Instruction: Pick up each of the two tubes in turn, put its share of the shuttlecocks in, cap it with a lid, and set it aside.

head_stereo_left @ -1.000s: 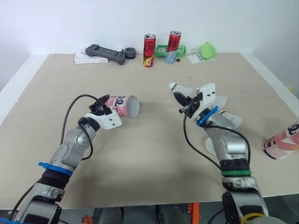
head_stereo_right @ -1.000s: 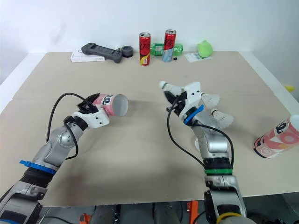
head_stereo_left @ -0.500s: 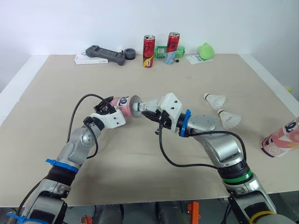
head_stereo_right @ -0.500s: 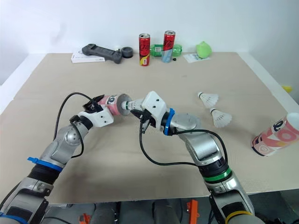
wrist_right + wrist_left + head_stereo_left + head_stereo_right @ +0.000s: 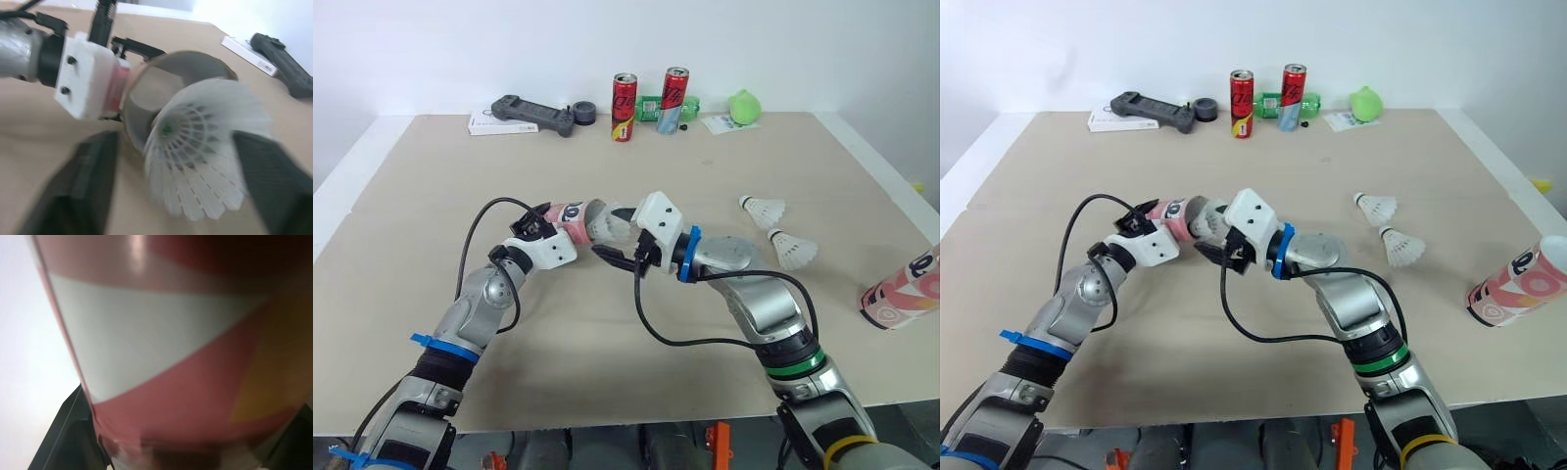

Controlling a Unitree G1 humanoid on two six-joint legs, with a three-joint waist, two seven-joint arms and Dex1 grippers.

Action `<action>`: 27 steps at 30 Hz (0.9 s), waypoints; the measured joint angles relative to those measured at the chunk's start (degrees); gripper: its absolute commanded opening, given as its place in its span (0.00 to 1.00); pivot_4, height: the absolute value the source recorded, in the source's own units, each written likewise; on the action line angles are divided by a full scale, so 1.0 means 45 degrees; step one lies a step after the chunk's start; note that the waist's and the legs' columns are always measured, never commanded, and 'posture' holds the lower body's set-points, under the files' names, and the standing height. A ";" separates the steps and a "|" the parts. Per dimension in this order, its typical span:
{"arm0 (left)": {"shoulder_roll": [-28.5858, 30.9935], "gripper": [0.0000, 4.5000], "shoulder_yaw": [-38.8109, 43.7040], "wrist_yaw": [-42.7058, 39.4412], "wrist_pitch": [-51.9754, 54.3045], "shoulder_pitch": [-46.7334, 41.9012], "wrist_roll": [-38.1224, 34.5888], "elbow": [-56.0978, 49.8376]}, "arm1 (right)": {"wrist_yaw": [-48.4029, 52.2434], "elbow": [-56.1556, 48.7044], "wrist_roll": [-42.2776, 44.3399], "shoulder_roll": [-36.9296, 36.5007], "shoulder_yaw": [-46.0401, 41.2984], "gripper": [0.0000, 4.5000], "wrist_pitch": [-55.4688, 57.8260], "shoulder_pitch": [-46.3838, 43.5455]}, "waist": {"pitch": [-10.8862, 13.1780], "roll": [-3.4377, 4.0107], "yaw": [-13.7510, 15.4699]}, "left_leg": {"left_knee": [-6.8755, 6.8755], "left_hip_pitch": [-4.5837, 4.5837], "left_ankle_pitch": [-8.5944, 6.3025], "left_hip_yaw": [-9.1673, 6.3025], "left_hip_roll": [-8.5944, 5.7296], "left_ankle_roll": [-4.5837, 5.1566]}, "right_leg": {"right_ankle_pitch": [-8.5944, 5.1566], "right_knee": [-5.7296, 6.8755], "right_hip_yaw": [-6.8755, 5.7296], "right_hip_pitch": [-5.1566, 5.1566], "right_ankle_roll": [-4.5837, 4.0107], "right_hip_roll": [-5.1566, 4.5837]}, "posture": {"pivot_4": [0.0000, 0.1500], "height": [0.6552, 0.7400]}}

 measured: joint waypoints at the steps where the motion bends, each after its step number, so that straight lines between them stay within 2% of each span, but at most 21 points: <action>1: -0.0019 0.66 0.0000 0.0001 0.0000 0.0000 0.0000 0.0000 | 0.0022 -0.0011 0.0058 0.0005 -0.0007 0.98 0.0021 0.0000 | 0.0000 0.0000 0.0001 | 0.0000 0.0000 0.0000 0.0000 0.0000 0.0000 | 0.0000 0.0000 0.0000 0.0000 0.0000 -0.0001 | 1.00 1.00; 5: -0.0067 0.66 0.0002 -0.0003 0.0008 -0.0001 -0.0049 0.0002 | 0.0048 -0.0224 0.0372 0.0056 -0.0411 0.98 0.0211 0.0027 | 0.0000 0.0000 0.0003 | 0.0000 -0.0001 0.0000 0.0000 0.0000 0.0000 | 0.0002 0.0001 0.0000 0.0001 -0.0003 -0.0001 | 1.00 1.00; 14: -0.0941 0.66 0.0177 -0.0074 0.0338 -0.0232 -0.1494 0.0045 | -0.0264 -0.1655 0.1396 -0.0038 -0.1698 0.98 0.1297 0.0683 | 0.0000 0.0000 0.0006 | 0.0004 -0.0005 0.0001 -0.0003 -0.0001 0.0001 | 0.0034 0.0002 0.0000 0.0002 -0.0055 -0.0001 | 1.00 1.00; 18: -0.1803 0.66 0.0869 -0.0369 0.0945 -0.0305 -0.2997 0.0043 | -0.1259 -0.3182 0.2094 -0.0096 -0.3594 0.98 0.1992 0.2208 | -0.0005 -0.0008 0.0049 | 0.0006 -0.0030 0.0000 -0.0023 -0.0011 0.0000 | 0.0029 -0.0004 -0.0002 0.0005 -0.0048 -0.0004 | 1.00 1.00; 22: -0.1960 0.66 0.1184 -0.0600 0.1298 -0.0319 -0.3815 0.0049 | -0.2334 -0.3581 0.2113 -0.0160 -0.4784 0.98 0.2312 0.3757 | -0.0004 -0.0007 0.0029 | 0.0010 -0.0028 0.0001 -0.0023 -0.0012 0.0001 | 0.0030 0.0000 -0.0002 -0.0002 -0.0049 -0.0002 | 1.00 1.00; 25: -0.2880 0.66 0.1864 -0.0614 0.2027 -0.0412 -0.5045 0.0055 | -0.3275 -0.4077 0.2161 -0.0163 -0.5983 0.98 0.2455 0.4566 | -0.0004 -0.0006 0.0025 | 0.0028 -0.0031 0.0006 -0.0023 -0.0011 0.0009 | 0.0037 0.0003 -0.0002 0.0002 -0.0034 -0.0002 | 1.00 1.00; 27: -0.2840 0.66 0.1867 -0.0654 0.2157 -0.0497 -0.5230 0.0077 | -0.3674 -0.4485 0.2333 -0.0168 -0.6628 0.98 0.2650 0.5047 | -0.0004 -0.0006 -0.0001 | 0.0029 -0.0027 0.0010 -0.0023 -0.0010 0.0014 | 0.0022 0.0002 -0.0002 0.0002 0.0004 0.0002 | 1.00 1.00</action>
